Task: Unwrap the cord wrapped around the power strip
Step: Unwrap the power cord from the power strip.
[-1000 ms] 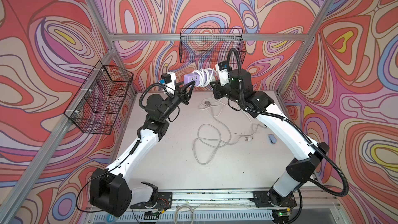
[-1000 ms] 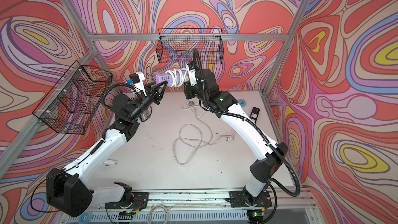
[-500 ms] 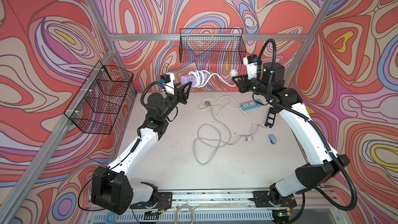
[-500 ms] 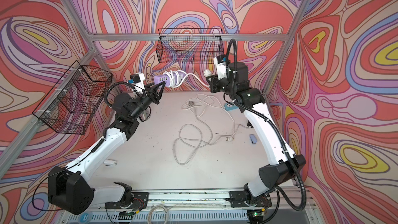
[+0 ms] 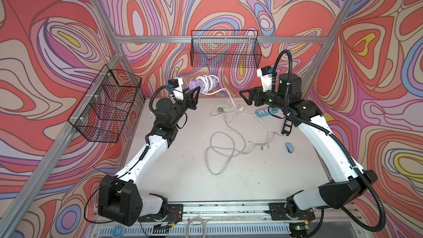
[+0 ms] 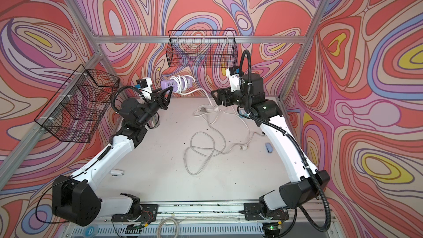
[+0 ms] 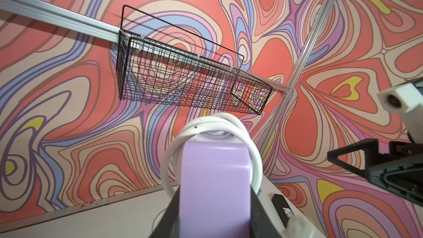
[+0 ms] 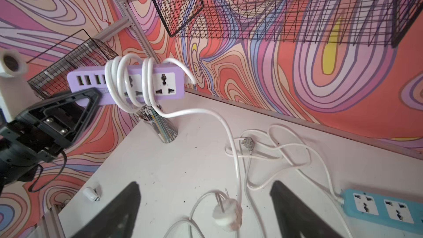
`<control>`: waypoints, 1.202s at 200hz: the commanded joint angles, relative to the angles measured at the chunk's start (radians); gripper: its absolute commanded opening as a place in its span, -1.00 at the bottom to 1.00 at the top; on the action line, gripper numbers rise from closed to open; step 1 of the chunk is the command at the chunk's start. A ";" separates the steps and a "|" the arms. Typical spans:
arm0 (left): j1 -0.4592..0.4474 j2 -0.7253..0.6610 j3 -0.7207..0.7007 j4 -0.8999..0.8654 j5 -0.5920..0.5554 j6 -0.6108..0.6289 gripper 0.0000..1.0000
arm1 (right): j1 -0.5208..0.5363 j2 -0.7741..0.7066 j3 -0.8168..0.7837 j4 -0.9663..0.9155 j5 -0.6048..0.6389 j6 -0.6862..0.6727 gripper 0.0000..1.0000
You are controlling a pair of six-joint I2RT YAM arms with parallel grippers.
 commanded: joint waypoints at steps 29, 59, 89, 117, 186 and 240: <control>0.003 -0.006 0.041 0.200 0.140 -0.115 -1.00 | 0.000 -0.050 -0.022 0.063 -0.047 -0.014 0.97; 0.001 0.031 0.131 0.224 0.236 -0.222 -1.00 | 0.001 -0.096 -0.195 0.332 -0.183 0.007 0.97; -0.004 0.050 0.231 0.178 0.281 -0.280 -1.00 | 0.001 -0.157 -0.440 0.681 -0.289 0.023 0.97; -0.015 0.061 0.333 0.088 0.300 -0.297 -1.00 | 0.012 -0.173 -0.589 0.931 -0.351 0.033 0.97; -0.109 0.081 0.442 0.033 0.302 -0.340 -1.00 | 0.154 -0.103 -0.616 1.192 -0.200 -0.153 0.97; -0.156 0.071 0.461 0.029 0.298 -0.355 -1.00 | 0.181 -0.027 -0.558 1.193 -0.161 -0.196 0.95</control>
